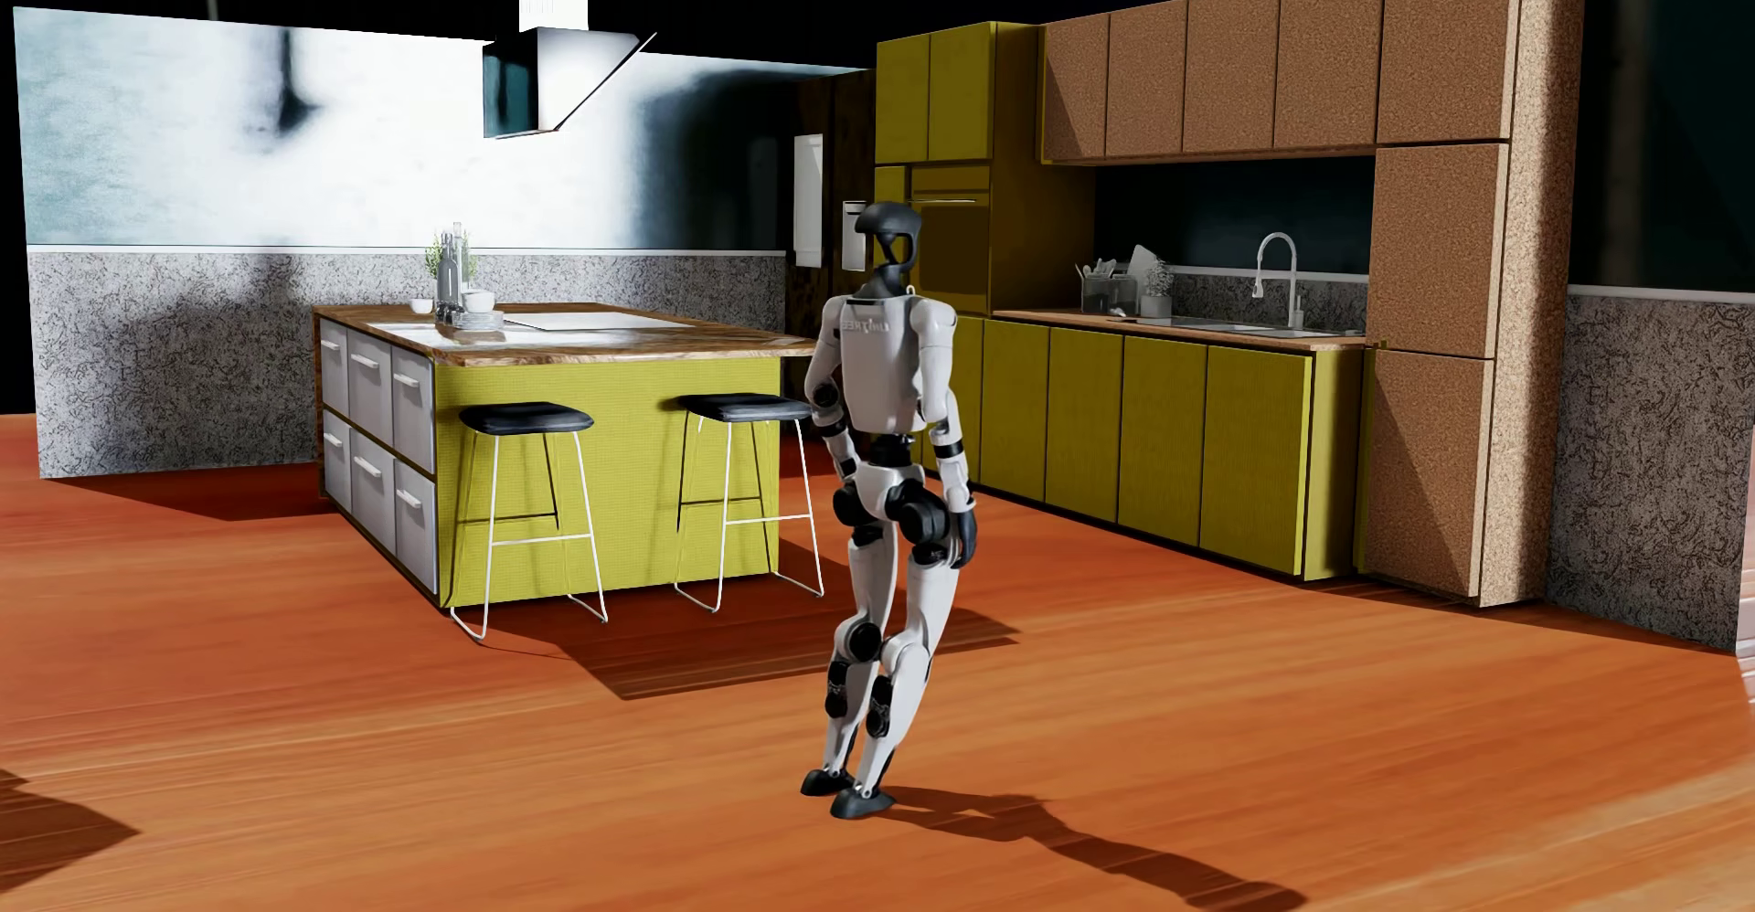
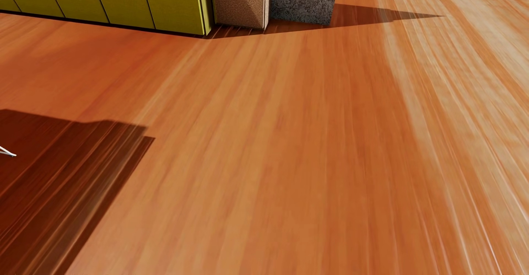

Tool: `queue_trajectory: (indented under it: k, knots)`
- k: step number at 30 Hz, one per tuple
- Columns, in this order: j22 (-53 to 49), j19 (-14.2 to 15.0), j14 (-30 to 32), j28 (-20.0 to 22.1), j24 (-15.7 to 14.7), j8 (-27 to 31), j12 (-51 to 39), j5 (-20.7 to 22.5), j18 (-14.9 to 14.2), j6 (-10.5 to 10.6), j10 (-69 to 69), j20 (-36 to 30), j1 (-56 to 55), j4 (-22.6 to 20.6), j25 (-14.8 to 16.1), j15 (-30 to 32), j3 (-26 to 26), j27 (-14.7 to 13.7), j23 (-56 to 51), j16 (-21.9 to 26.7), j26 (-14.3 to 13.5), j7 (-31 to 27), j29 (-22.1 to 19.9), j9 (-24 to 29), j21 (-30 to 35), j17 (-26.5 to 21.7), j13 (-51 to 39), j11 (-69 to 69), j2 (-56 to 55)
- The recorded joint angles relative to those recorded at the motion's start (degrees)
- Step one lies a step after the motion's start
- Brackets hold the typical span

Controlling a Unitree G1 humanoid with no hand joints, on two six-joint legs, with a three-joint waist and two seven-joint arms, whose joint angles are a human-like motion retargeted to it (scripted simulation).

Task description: Stay put

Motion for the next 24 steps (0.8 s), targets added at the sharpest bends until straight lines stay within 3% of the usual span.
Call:
queue_trajectory:
  k: [24]
  knots:
    - [0.4, 0.0, -0.9, 0.0, 0.0, 0.0, -1.0, 0.1, 0.0, -0.3, -0.6, -1.8, 0.5, -0.3, 0.0, 0.4, 0.1, 0.0, 0.7, 0.2, 0.0, 0.0, 0.0, 0.3, 0.8, 0.1, -0.7, -0.7, 0.3]
